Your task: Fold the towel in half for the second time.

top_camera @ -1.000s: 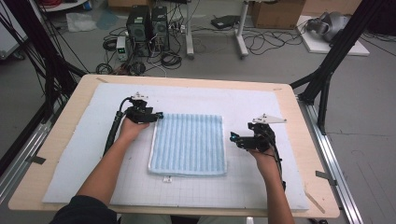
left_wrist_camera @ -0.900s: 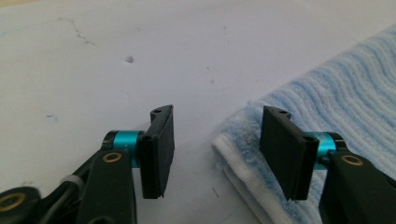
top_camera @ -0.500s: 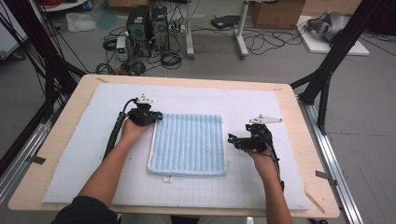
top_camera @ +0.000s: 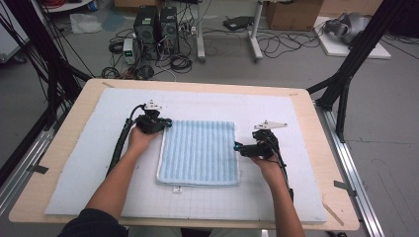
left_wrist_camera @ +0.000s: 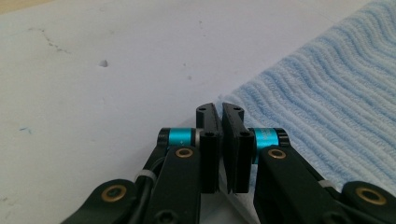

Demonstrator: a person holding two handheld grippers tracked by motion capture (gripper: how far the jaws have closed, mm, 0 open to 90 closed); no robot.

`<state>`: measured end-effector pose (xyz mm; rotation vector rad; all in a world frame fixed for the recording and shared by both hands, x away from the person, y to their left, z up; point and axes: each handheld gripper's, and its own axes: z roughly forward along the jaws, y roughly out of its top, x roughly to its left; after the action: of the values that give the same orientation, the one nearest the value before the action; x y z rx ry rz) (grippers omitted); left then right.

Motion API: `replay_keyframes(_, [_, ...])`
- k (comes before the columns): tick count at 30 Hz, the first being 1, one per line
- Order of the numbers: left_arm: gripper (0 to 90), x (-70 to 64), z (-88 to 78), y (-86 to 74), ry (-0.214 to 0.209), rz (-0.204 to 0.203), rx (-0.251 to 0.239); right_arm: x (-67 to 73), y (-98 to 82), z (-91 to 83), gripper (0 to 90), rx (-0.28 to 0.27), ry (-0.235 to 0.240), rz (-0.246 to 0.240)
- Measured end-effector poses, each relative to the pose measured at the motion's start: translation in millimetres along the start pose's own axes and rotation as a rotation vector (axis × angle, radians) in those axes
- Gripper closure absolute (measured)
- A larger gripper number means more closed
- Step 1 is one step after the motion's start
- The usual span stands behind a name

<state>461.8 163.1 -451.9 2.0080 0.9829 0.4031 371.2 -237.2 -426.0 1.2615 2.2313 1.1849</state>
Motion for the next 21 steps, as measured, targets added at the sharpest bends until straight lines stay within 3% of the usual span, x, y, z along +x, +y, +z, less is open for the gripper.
replay_keyframes(3, [85.1,0.5,0.1,-0.2,-0.003,-0.009,-0.002,-6.3,2.1,9.8,11.3,0.03,-0.001,0.023])
replay_keyframes(7, [85.1,0.6,-0.1,-0.2,-0.003,-0.006,0.001,-13.8,9.4,18.9,11.1,0.031,-0.002,0.057])
replay_keyframes(13, [85.1,0.5,0.0,-0.5,-0.004,-0.008,-0.002,-15.0,24.4,28.0,11.1,0.008,-0.018,0.037])
replay_keyframes(17, [85.1,0.5,0.2,-0.5,-0.003,-0.007,-0.002,-20.9,32.2,37.7,11.6,0.015,-0.038,0.062])
replay_keyframes(21, [85.1,0.4,0.1,-0.5,-0.003,-0.007,-0.002,-20.3,42.4,50.7,21.5,0.046,-0.055,0.044])
